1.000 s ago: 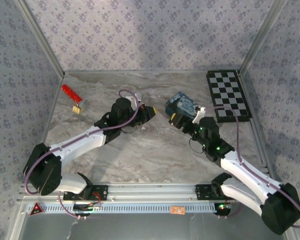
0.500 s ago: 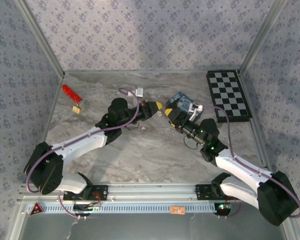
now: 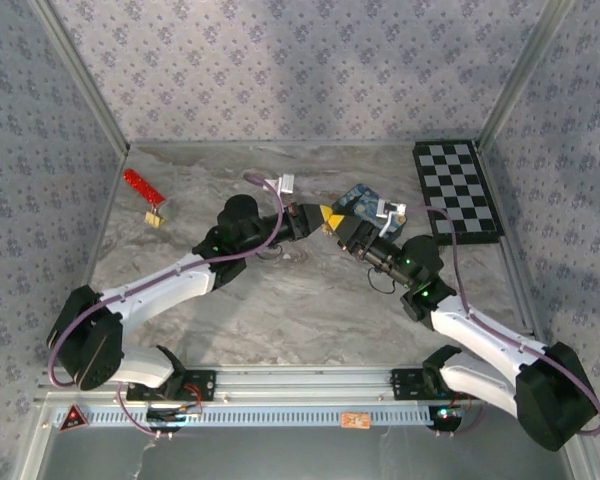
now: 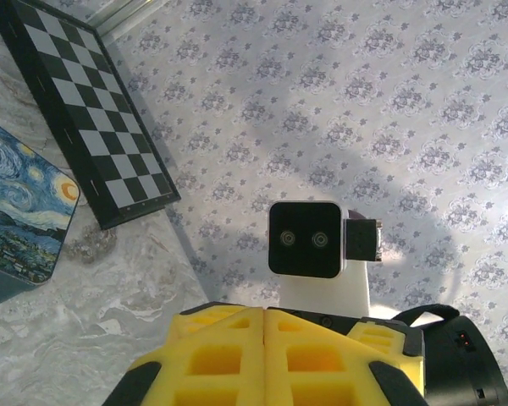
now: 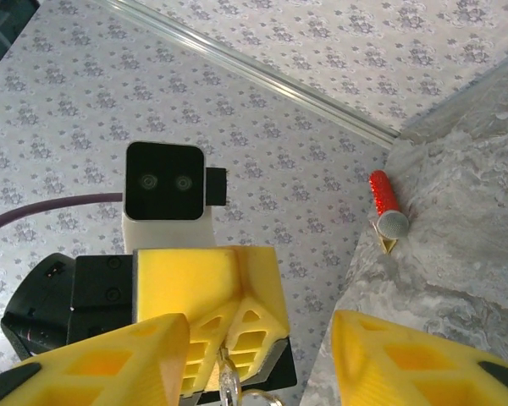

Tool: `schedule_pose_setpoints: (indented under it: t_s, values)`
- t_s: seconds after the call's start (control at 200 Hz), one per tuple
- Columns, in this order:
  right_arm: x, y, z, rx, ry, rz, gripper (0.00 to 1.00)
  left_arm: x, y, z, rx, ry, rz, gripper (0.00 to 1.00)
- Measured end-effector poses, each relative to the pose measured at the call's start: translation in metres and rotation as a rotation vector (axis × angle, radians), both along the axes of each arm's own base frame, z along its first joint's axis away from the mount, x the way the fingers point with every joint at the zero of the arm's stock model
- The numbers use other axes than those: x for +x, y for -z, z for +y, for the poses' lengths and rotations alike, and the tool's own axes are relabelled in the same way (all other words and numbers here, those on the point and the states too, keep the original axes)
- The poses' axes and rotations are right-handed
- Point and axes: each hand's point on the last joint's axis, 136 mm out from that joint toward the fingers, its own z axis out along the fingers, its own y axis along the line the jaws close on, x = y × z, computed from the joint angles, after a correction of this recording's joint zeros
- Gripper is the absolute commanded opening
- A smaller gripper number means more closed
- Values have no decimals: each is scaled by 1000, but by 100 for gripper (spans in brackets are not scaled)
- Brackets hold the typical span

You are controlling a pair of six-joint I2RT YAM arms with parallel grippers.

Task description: Unlock the padlock with the key

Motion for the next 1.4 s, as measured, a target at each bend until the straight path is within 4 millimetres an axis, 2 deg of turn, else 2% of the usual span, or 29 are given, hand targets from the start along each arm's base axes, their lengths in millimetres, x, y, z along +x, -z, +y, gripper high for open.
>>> schedule_pose_setpoints:
  t_s: [0.32,0.545,0.775,1.01,1.404]
  values:
    - [-10,-8,14,1,-63,-36,37,2,-9,4,-21,-13,-21,0]
    - [-20,-10,23,-3,-121,-44,34,1,-13,4,-41,-6,-20,0]
    - [-20,-10,23,-3,-126,-46,33,0,-12,4,-41,0,-18,0]
    - [-18,-15,14,-2,-96,-57,32,-1,-8,5,-37,-1,-13,0]
    - [-16,-6,15,-35,-91,-38,15,-1,-6,5,-33,0,-10,0]
